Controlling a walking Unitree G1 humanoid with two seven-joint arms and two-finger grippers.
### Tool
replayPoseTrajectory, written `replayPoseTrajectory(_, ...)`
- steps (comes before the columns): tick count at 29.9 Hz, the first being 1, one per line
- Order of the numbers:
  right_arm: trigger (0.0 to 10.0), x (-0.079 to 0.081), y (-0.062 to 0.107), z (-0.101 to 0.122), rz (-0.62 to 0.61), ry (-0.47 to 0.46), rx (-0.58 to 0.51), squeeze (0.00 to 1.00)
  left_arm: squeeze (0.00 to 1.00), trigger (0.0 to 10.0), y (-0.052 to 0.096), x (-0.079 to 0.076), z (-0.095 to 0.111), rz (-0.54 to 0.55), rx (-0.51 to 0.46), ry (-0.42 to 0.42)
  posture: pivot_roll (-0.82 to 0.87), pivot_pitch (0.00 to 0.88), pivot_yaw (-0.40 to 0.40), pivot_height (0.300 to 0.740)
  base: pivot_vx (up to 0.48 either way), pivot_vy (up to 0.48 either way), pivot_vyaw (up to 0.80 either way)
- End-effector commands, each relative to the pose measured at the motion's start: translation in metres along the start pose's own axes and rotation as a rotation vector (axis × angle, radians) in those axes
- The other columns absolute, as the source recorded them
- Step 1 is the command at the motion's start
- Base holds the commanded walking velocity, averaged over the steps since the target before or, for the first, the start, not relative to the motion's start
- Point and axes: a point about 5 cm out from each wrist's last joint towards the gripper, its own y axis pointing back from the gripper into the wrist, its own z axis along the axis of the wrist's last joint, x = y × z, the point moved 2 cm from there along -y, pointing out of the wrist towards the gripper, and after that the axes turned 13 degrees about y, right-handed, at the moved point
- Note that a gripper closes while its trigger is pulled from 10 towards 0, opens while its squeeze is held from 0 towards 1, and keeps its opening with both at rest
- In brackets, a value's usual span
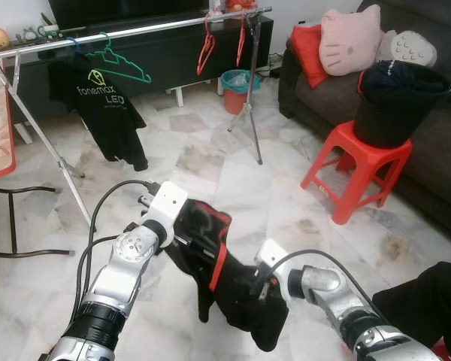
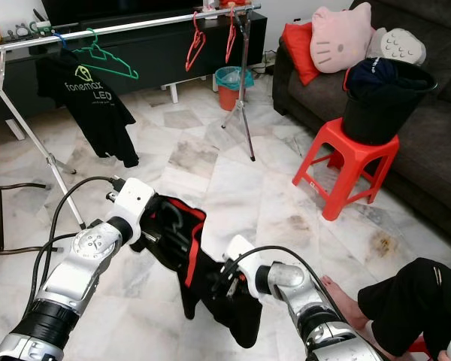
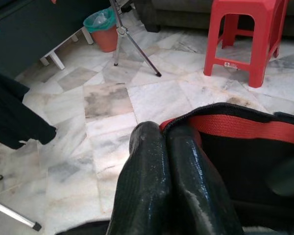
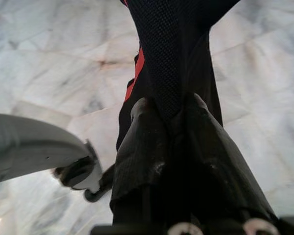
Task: Hang hanger
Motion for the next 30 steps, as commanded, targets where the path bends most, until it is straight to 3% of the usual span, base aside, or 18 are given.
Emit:
replayPoseTrajectory(1, 10.0, 0.001, -0.001, 0.006, 0.041, 0.023, -0.017, 0.00, 0.00, 0.0, -0.001, 0.003, 0.007, 0.009, -0.034, -0.020, -0.04, 0.020, -0.002, 0.740, 0.000, 0.000, 0.00)
replayPoseTrajectory(5, 10.0, 0.003, 0.003, 0.006, 0.096, 0.027, -0.022, 0.00, 0.00, 0.0, 0.001, 0.006, 0.001, 0.006, -0.022, -0.133, -0.04, 0.020, -0.002, 0.740, 0.000, 0.000, 0.00)
replayPoseTrajectory(11, 10.0, 0.003, 0.008, 0.004, 0.117, 0.045, -0.002, 0.00, 0.00, 0.0, 0.009, 0.020, -0.022, -0.025, 0.098, -0.350, -0.05, 0.022, -0.002, 0.740, 0.000, 0.000, 0.00)
replayPoseTrajectory(12, 10.0, 0.003, 0.009, 0.003, 0.116, 0.046, -0.002, 0.00, 0.00, 0.0, 0.011, 0.022, -0.026, -0.031, 0.125, -0.423, -0.05, 0.022, -0.002, 0.740, 0.000, 0.000, 0.00)
replayPoseTrajectory(13, 10.0, 0.002, 0.012, 0.002, 0.111, 0.050, 0.004, 0.00, 0.00, 0.0, 0.015, 0.029, -0.035, -0.036, 0.182, -0.563, -0.05, 0.023, -0.003, 0.740, 0.000, 0.000, 0.00)
replayPoseTrajectory(14, 10.0, 0.001, 0.013, 0.001, 0.110, 0.052, 0.008, 0.00, 0.00, 0.0, 0.017, 0.036, -0.039, -0.017, 0.205, -0.605, -0.05, 0.023, -0.003, 0.740, 0.000, 0.000, 0.00)
replayPoseTrajectory(22, 10.0, -0.001, 0.017, -0.001, 0.104, 0.073, 0.028, 0.00, 0.00, 0.0, 0.019, 0.041, -0.041, -0.013, 0.218, -0.666, -0.05, 0.024, -0.005, 0.740, 0.000, 0.000, 0.00)
replayPoseTrajectory(23, 10.0, -0.002, 0.018, -0.002, 0.096, 0.072, 0.033, 0.00, 0.00, 0.0, 0.020, 0.030, -0.043, -0.090, 0.207, -0.573, -0.05, 0.023, -0.005, 0.740, 0.000, 0.000, 0.00)
replayPoseTrajectory(24, 10.0, -0.002, 0.018, -0.002, 0.096, 0.072, 0.033, 0.00, 0.00, 0.0, 0.020, 0.030, -0.043, -0.090, 0.207, -0.573, -0.05, 0.023, -0.005, 0.740, 0.000, 0.000, 0.00)
replayPoseTrajectory(25, 10.0, -0.002, 0.018, -0.002, 0.093, 0.070, 0.034, 0.00, 0.00, 1.6, 0.020, 0.025, -0.043, -0.123, 0.201, -0.529, -0.05, 0.023, -0.005, 0.740, 0.000, 0.000, 0.00)
replayPoseTrajectory(26, 10.0, -0.002, 0.018, -0.002, 0.087, 0.069, 0.034, 0.00, 0.00, 9.5, 0.022, 0.015, -0.042, -0.200, 0.177, -0.451, -0.04, 0.023, -0.005, 0.740, 0.000, 0.000, 0.00)
replayPoseTrajectory(30, 10.0, -0.002, 0.018, -0.002, 0.084, 0.069, 0.035, 0.00, 0.00, 10.0, 0.024, 0.013, -0.038, -0.228, 0.151, -0.377, -0.04, 0.024, -0.004, 0.740, 0.000, 0.000, 0.00)
